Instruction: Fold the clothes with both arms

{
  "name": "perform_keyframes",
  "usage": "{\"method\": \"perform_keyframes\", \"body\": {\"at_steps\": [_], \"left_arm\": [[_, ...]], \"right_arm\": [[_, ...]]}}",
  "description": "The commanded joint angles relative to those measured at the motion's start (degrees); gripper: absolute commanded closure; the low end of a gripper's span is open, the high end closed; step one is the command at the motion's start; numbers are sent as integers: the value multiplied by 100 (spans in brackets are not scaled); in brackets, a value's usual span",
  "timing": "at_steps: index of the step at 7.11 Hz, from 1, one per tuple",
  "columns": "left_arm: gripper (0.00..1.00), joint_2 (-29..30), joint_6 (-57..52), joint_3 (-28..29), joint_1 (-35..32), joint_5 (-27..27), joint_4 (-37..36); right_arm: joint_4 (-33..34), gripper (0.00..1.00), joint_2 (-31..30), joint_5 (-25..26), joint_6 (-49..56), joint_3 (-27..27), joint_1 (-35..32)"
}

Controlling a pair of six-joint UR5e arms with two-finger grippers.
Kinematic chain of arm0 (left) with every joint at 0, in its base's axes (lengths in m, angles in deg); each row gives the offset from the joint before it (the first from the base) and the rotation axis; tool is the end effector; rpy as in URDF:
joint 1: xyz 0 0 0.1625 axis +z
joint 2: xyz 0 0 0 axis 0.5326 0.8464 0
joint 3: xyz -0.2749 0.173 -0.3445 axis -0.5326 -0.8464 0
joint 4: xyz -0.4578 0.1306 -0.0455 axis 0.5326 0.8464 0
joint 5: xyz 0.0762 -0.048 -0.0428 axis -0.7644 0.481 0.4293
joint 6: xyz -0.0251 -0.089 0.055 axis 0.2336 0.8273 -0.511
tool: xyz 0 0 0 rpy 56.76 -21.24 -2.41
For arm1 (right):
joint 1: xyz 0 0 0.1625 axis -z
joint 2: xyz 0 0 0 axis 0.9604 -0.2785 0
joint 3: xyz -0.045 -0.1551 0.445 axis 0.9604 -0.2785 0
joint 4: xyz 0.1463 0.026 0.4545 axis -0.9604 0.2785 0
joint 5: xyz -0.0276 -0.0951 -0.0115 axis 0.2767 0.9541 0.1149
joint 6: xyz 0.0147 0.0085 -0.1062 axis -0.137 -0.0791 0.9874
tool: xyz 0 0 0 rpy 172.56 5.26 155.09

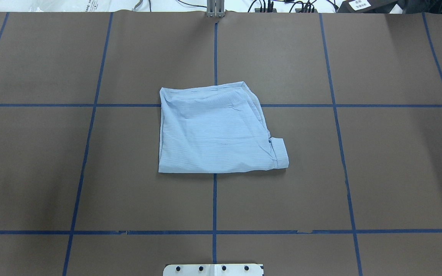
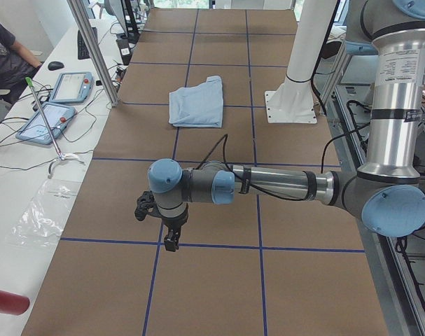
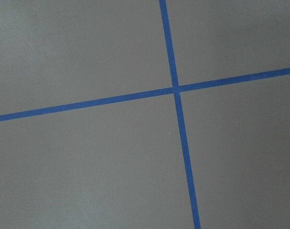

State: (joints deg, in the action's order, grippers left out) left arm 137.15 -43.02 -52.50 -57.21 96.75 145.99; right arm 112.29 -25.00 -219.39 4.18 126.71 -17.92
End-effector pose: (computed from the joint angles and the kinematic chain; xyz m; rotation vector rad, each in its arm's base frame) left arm -0.0564 -0.5639 0.6833 0.0636 0.7172 0.1488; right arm 0.0719 -0.5090 0.6880 -0.0804 -0.7960 0.1202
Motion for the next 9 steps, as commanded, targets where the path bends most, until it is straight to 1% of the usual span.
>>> {"method": "perform_keyframes", "body": {"at_steps": [1, 9], "left_arm": [[0, -2, 0, 7, 0, 2, 0], [0, -2, 0, 43, 0, 2, 0]], "right_arm": [[-9, 0, 21, 7, -10, 8, -1], [0, 0, -23, 33, -1, -45, 8]]}}
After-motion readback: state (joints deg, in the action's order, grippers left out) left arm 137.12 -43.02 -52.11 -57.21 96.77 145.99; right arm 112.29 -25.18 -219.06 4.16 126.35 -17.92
